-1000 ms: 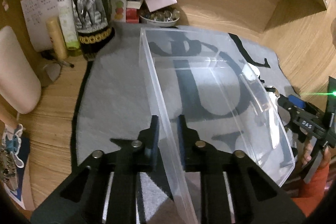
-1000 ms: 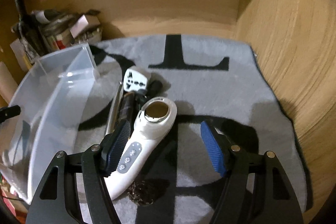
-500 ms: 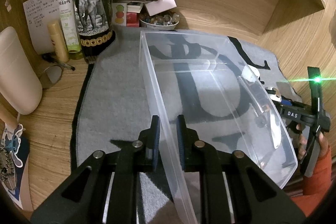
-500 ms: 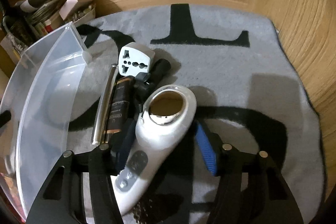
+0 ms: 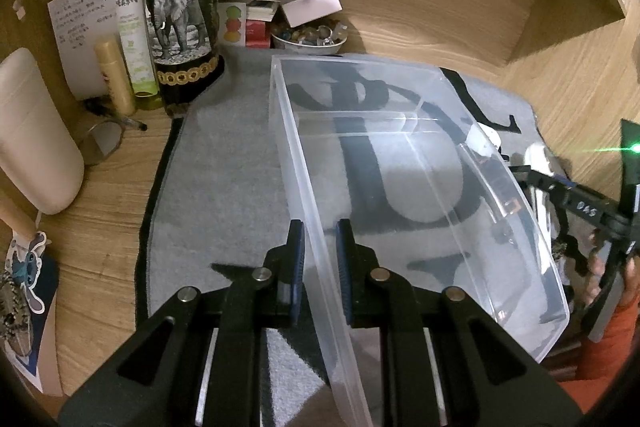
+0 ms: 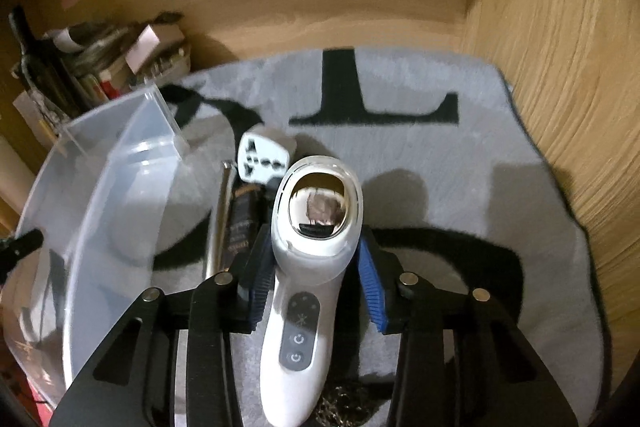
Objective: Organize rigid objects
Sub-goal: 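Grasp the clear box wall with the left gripper while the right gripper grasps the white device, then carry the white device into the box with the right gripper and release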
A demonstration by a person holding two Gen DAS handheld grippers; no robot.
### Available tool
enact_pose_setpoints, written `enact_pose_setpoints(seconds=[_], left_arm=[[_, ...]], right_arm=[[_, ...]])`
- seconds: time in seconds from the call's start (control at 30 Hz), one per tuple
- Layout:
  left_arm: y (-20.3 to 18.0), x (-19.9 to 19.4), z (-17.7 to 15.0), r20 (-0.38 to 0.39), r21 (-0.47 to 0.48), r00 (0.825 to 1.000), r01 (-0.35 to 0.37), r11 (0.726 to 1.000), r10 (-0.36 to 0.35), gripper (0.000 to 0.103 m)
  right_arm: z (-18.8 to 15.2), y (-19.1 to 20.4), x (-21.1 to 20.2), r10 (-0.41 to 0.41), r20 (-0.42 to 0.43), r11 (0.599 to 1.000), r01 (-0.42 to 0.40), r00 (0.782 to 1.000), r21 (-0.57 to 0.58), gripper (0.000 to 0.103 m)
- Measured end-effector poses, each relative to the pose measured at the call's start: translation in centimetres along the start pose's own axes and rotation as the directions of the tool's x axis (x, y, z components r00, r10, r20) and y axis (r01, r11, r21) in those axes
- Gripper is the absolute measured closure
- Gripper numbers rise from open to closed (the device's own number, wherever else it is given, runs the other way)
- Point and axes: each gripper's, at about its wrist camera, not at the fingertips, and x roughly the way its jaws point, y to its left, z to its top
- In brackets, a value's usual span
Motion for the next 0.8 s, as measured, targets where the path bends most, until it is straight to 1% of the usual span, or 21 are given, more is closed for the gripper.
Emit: enact_pose_setpoints(seconds=[0.17,0.3,0.43,0.57,0.8], left_arm=[[-0.2,0.0,0.0,0.005,0.003,1.0,-0.022,1.0,0.022,0.086],[-0.3,0.0,-0.1,0.01,0.003,0.999,-0.033,0.999,0.033,0.086],[-0.3,0.0,-0.1,0.011,0.001,0.999,-0.037,0.999,0.037,0.086],[-0.3,0.0,-0.1,0.011,0.0,0.999,-0.035,0.999,0.035,0.086],[-0.3,0.0,-0.2,0.013,0.003,0.999,-0.035,0.999,0.035,0.087]], right_arm=[[0.8,0.4,-2.2,0.023,0.074,1.0,-0.023,0.997,0.005,0.066],[1.4,0.8,-3.8,0.044,0.138,0.999,-0.044,0.99,0.001,0.066],[1.9,1.6,-5.3,0.071,0.199,0.997,-0.069,0.977,-0.014,0.067],[2.5,2.4,-6.6,0.102,0.235,0.995,-0.097,0.967,-0.031,0.067],[3.7,4.8,-8.8,0.155,0.298,0.986,-0.131,0.942,-0.098,0.067]])
